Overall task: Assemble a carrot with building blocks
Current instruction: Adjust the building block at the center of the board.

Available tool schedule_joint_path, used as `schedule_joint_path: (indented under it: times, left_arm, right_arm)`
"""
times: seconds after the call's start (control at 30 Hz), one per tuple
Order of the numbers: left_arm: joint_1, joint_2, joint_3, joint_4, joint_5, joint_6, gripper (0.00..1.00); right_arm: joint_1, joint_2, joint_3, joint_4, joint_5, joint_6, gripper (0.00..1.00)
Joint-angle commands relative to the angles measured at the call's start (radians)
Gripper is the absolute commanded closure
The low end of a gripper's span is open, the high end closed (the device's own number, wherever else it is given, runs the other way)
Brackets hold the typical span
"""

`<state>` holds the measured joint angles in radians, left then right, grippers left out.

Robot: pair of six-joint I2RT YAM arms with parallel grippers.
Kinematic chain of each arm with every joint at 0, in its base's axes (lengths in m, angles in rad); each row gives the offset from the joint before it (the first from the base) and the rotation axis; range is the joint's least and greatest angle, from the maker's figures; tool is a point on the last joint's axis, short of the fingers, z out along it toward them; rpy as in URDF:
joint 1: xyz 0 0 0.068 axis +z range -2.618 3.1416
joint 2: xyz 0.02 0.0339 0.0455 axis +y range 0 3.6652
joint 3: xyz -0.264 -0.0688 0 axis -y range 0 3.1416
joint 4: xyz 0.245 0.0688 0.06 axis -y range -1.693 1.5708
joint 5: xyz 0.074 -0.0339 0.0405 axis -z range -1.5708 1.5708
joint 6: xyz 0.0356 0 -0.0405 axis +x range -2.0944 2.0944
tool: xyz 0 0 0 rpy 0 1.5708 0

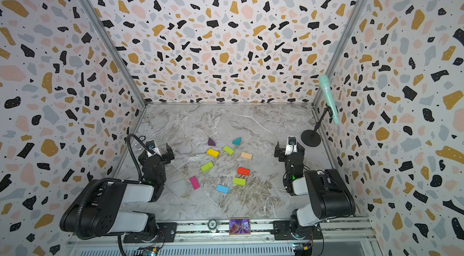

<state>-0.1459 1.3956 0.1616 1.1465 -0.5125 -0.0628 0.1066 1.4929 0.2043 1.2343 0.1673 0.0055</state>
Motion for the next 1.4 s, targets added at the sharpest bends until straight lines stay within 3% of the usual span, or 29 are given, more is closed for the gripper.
schedule_joint_path:
  times: [0.0, 0.73, 0.8, 0.87, 0.9, 0.93, 1.0, 1.03, 1.1, 1.23, 1.3, 1.37]
  left_arm:
    - [0.003, -0.005, -0.002, 0.056, -0.003, 0.012, 0.00]
    - [0.005, -0.002, 0.000, 0.058, 0.005, 0.015, 0.00]
    - [0.004, -0.027, 0.007, 0.068, 0.060, 0.046, 0.11]
    - [0.001, -0.126, 0.129, -0.219, 0.083, 0.048, 0.29]
    - [0.002, -0.164, 0.212, -0.390, 0.020, -0.013, 0.35]
    - [0.003, -0.190, 0.267, -0.493, -0.039, -0.118, 0.35]
    - [-0.001, -0.218, 0.330, -0.579, -0.042, -0.128, 0.35]
    - [-0.018, -0.220, 0.373, -0.639, 0.084, -0.210, 0.43]
    - [-0.061, -0.203, 0.449, -0.751, 0.156, -0.254, 0.43]
    - [-0.170, -0.076, 0.583, -0.956, 0.280, -0.258, 0.33]
    - [-0.246, 0.013, 0.655, -1.044, 0.332, -0.194, 0.29]
    - [-0.314, 0.097, 0.723, -1.125, 0.313, -0.148, 0.26]
  right_arm:
    - [-0.003, -0.008, 0.000, 0.012, -0.009, -0.002, 0.01]
    - [-0.008, -0.017, 0.001, 0.010, -0.016, -0.002, 0.03]
    - [0.030, -0.073, 0.048, -0.116, 0.068, -0.016, 0.05]
    - [0.071, -0.147, 0.153, -0.363, 0.134, -0.017, 0.08]
    - [0.084, -0.177, 0.204, -0.466, 0.142, -0.002, 0.10]
    - [0.102, -0.209, 0.255, -0.564, 0.133, 0.018, 0.12]
    - [0.143, -0.255, 0.307, -0.656, 0.113, 0.041, 0.12]
    - [0.171, -0.276, 0.338, -0.713, 0.112, 0.053, 0.12]
    - [0.205, -0.298, 0.394, -0.819, 0.093, 0.119, 0.12]
    - [0.236, -0.317, 0.451, -0.971, -0.021, 0.234, 0.12]
    - [0.246, -0.326, 0.448, -1.004, -0.071, 0.270, 0.12]
    - [0.252, -0.332, 0.440, -1.015, -0.096, 0.293, 0.12]
